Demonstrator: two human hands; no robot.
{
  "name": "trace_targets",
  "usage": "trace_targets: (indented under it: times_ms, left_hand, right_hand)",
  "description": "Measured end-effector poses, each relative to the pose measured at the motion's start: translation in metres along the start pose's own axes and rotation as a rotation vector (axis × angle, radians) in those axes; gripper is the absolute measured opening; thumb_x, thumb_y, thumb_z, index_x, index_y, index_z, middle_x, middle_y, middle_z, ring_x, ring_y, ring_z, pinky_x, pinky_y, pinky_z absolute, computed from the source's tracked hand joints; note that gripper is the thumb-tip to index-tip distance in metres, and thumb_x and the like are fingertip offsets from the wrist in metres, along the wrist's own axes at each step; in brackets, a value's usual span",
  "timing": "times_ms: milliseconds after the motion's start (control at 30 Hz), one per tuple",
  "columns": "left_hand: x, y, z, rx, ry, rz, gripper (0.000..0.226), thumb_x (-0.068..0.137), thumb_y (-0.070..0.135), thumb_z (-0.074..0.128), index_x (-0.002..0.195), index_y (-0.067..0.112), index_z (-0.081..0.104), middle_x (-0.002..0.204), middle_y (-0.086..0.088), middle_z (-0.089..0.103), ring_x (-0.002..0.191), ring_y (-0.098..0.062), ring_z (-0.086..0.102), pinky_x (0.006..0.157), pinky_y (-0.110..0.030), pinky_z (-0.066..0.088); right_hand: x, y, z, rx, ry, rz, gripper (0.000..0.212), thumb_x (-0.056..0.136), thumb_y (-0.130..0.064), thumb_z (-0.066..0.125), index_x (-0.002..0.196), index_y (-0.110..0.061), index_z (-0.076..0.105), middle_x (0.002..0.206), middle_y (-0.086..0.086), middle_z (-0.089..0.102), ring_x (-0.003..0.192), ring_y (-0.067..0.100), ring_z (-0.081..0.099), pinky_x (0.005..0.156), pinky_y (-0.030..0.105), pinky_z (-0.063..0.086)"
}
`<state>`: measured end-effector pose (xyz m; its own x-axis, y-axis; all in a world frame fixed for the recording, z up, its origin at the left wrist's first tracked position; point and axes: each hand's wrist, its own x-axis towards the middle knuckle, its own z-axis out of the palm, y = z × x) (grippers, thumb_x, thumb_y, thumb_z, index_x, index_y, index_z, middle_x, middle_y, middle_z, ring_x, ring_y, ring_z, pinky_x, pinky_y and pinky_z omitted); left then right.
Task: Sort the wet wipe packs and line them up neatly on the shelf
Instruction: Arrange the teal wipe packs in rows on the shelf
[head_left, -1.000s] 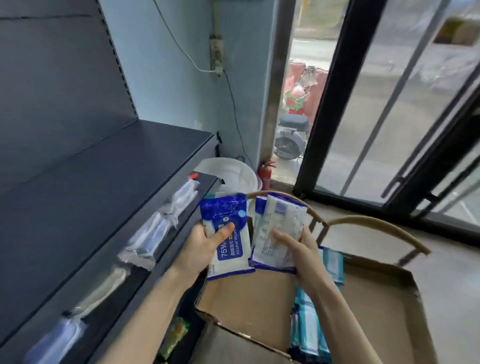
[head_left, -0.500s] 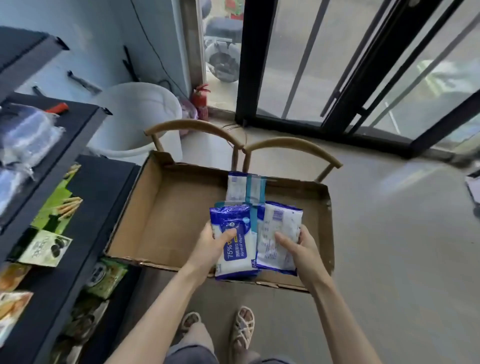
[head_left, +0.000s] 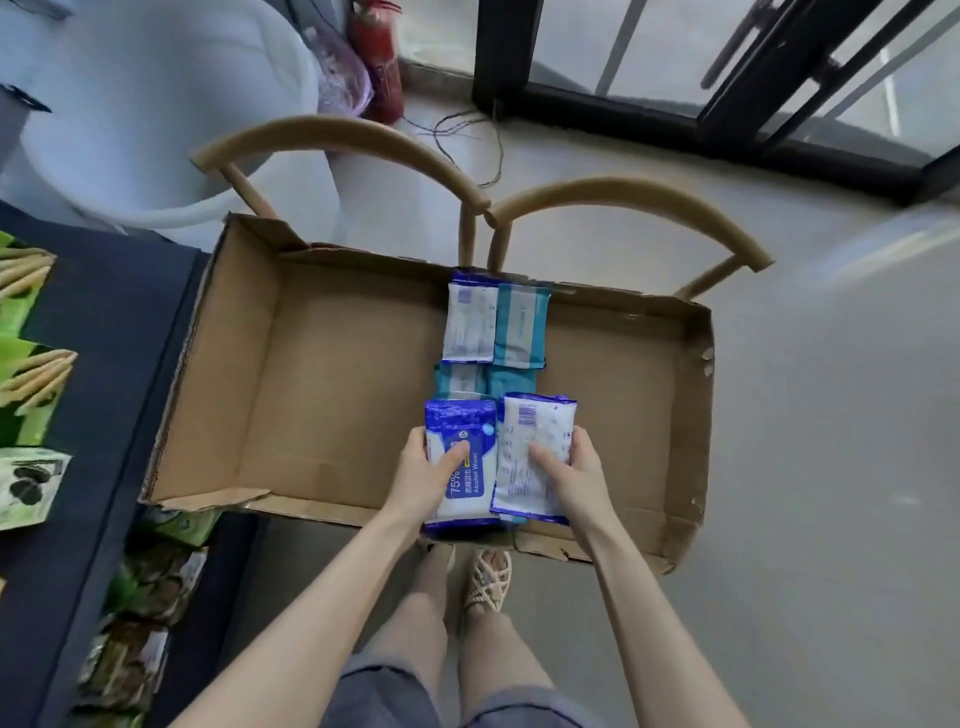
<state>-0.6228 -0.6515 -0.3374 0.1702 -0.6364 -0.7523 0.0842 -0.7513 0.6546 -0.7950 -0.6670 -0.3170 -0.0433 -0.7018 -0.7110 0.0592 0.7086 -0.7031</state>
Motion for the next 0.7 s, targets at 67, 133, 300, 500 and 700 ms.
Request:
trace_targets:
  times_ms: [67,133,300,500,700]
  left_hand:
    - [0.032,-0.006,0.002,0.038,0.020,-0.015,0.027,0.090,0.020,0.063,0.110,0.014,0.046,0.105,-0.004,0.064,0.087,-0.015,0.066,0.074,-0.033,0.056]
    - [0.062,-0.010,0.005,0.075,0.032,-0.016,0.027,0.091,0.020,0.063,0.111,0.015,0.045,0.102,0.000,0.063,0.084,-0.010,0.065,0.071,-0.029,0.054]
    - [0.118,-0.019,0.013,0.080,0.043,0.029,0.020,0.091,0.022,0.063,0.106,0.024,0.049,0.104,0.003,0.064,0.089,-0.011,0.065,0.075,-0.029,0.054]
    - [0.153,-0.045,0.025,0.390,0.154,0.113,0.046,0.091,0.032,0.060,0.132,0.017,0.045,0.126,0.000,0.032,0.118,-0.012,0.040,0.103,-0.030,0.036]
    - [0.165,-0.069,0.027,0.321,0.047,0.065,0.086,0.083,0.061,0.053,0.149,0.037,0.003,0.147,0.008,0.038,0.132,-0.014,0.041,0.110,-0.046,0.034]
  right_hand:
    - [0.030,0.013,0.010,-0.020,0.034,0.013,0.020,0.090,-0.003,0.060,0.105,-0.015,0.052,0.104,0.007,0.066,0.082,0.011,0.067,0.064,0.024,0.057]
    - [0.061,0.025,0.019,-0.046,0.056,0.029,0.021,0.090,-0.003,0.060,0.103,-0.017,0.052,0.102,0.004,0.066,0.079,0.008,0.067,0.063,0.022,0.055]
    - [0.117,0.040,0.027,-0.086,0.092,0.010,0.024,0.090,-0.005,0.061,0.111,-0.016,0.053,0.100,-0.003,0.066,0.087,0.013,0.067,0.067,0.021,0.055]
    - [0.158,0.057,0.028,-0.580,0.168,-0.065,0.062,0.078,-0.047,0.052,0.132,-0.015,0.046,0.130,0.008,0.041,0.116,0.020,0.037,0.102,0.034,0.032]
    - [0.167,0.082,0.026,-0.670,0.073,-0.043,0.087,0.084,-0.062,0.037,0.152,-0.023,-0.003,0.154,-0.004,0.028,0.140,0.019,0.029,0.115,0.047,0.017]
